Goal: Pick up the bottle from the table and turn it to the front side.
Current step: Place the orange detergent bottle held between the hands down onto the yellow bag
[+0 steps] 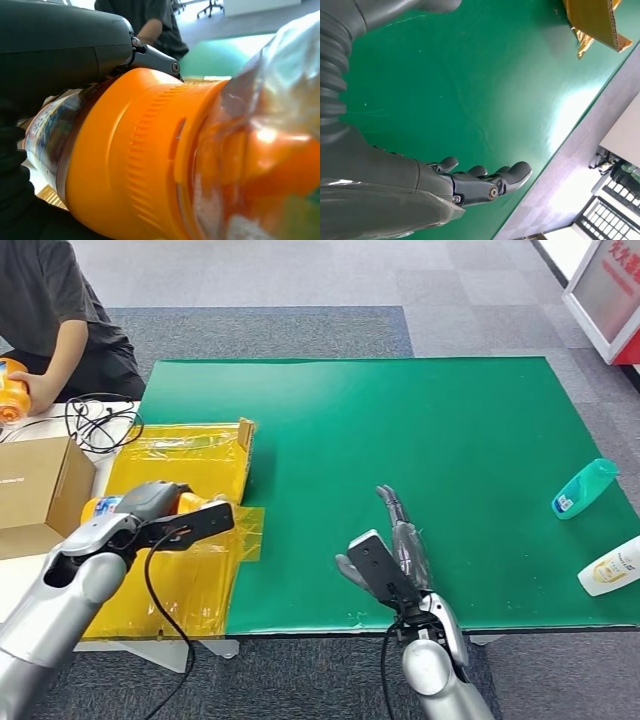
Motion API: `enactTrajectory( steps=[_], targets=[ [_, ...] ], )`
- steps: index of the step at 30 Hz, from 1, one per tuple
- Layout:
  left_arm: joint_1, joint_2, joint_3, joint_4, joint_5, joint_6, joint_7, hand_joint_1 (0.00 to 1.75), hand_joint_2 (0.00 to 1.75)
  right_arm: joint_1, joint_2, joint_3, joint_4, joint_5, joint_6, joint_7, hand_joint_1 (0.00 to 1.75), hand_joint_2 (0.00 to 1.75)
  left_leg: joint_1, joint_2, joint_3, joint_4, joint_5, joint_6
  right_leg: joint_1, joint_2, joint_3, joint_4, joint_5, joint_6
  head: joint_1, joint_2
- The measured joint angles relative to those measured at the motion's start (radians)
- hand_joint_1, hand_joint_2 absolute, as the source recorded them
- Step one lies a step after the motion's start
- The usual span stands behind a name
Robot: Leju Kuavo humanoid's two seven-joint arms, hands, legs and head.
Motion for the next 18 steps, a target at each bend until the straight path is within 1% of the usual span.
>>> enactTrajectory(
  steps=[5,9,12,16,18],
  targets=[
    [-0.062,-0.093,0.001,0.08,-0.058,0.022,-0.038,1.75,1.75,0.003,0.001,0.0,0.0,0.001,0.0,0.006,0.0,1.75,0.0,0.0,0.0,0.0,0.0,0.0,0.0,0.0,0.0,0.0,0.0,0.0,0.0,0.0],
    [-0.091,-0.149,0.001,0.137,-0.071,0.02,-0.077,1.75,1.75,0.003,0.001,0.0,0.002,0.001,-0.001,0.006,0.0,1.75,0.0,0.0,0.0,0.0,0.0,0.0,0.0,0.0,0.0,0.0,0.0,0.0,0.0,0.0],
    [-0.103,-0.179,0.001,0.181,-0.07,0.019,-0.097,1.75,1.75,0.003,0.001,0.0,0.006,0.001,-0.001,0.006,0.0,1.75,0.0,0.0,0.0,0.0,0.0,0.0,0.0,0.0,0.0,0.0,0.0,0.0,0.0,0.0],
    [-0.106,-0.204,0.001,0.228,-0.068,0.018,-0.105,1.74,1.75,0.003,0.001,0.0,0.011,0.001,-0.001,0.006,0.0,1.75,0.0,0.0,0.0,0.0,0.0,0.0,0.0,0.0,0.0,0.0,0.0,0.0,0.0,0.0],
    [-0.106,-0.213,0.0,0.253,-0.067,0.019,-0.106,1.69,1.75,0.003,0.001,0.0,0.014,0.001,-0.001,0.006,0.0,1.75,0.0,0.0,0.0,0.0,0.0,0.0,0.0,0.0,0.0,0.0,0.0,0.0,0.0,0.0]
  ],
)
